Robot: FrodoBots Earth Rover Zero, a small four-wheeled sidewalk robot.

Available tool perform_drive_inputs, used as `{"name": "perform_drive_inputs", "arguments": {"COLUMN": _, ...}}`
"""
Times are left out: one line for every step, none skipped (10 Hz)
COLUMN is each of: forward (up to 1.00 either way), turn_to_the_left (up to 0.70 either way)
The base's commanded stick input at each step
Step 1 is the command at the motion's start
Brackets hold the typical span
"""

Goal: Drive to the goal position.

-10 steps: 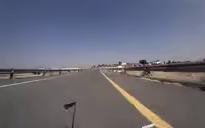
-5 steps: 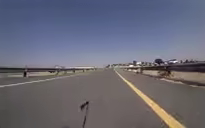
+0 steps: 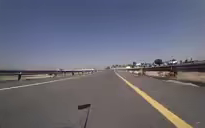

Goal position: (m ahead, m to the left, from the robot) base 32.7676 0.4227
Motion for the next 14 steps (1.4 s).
{"name": "perform_drive_inputs", "arguments": {"forward": 1.00, "turn_to_the_left": -0.06}}
{"name": "perform_drive_inputs", "arguments": {"forward": 1.00, "turn_to_the_left": -0.25}}
{"name": "perform_drive_inputs", "arguments": {"forward": 1.00, "turn_to_the_left": -0.09}}
{"name": "perform_drive_inputs", "arguments": {"forward": 1.00, "turn_to_the_left": 0.00}}
{"name": "perform_drive_inputs", "arguments": {"forward": 1.00, "turn_to_the_left": 0.00}}
{"name": "perform_drive_inputs", "arguments": {"forward": 1.00, "turn_to_the_left": 0.00}}
{"name": "perform_drive_inputs", "arguments": {"forward": 1.00, "turn_to_the_left": 0.00}}
{"name": "perform_drive_inputs", "arguments": {"forward": 1.00, "turn_to_the_left": 0.00}}
{"name": "perform_drive_inputs", "arguments": {"forward": 1.00, "turn_to_the_left": 0.00}}
{"name": "perform_drive_inputs", "arguments": {"forward": 1.00, "turn_to_the_left": 0.00}}
{"name": "perform_drive_inputs", "arguments": {"forward": 1.00, "turn_to_the_left": 0.00}}
{"name": "perform_drive_inputs", "arguments": {"forward": 1.00, "turn_to_the_left": 0.00}}
{"name": "perform_drive_inputs", "arguments": {"forward": 1.00, "turn_to_the_left": 0.00}}
{"name": "perform_drive_inputs", "arguments": {"forward": 1.00, "turn_to_the_left": 0.00}}
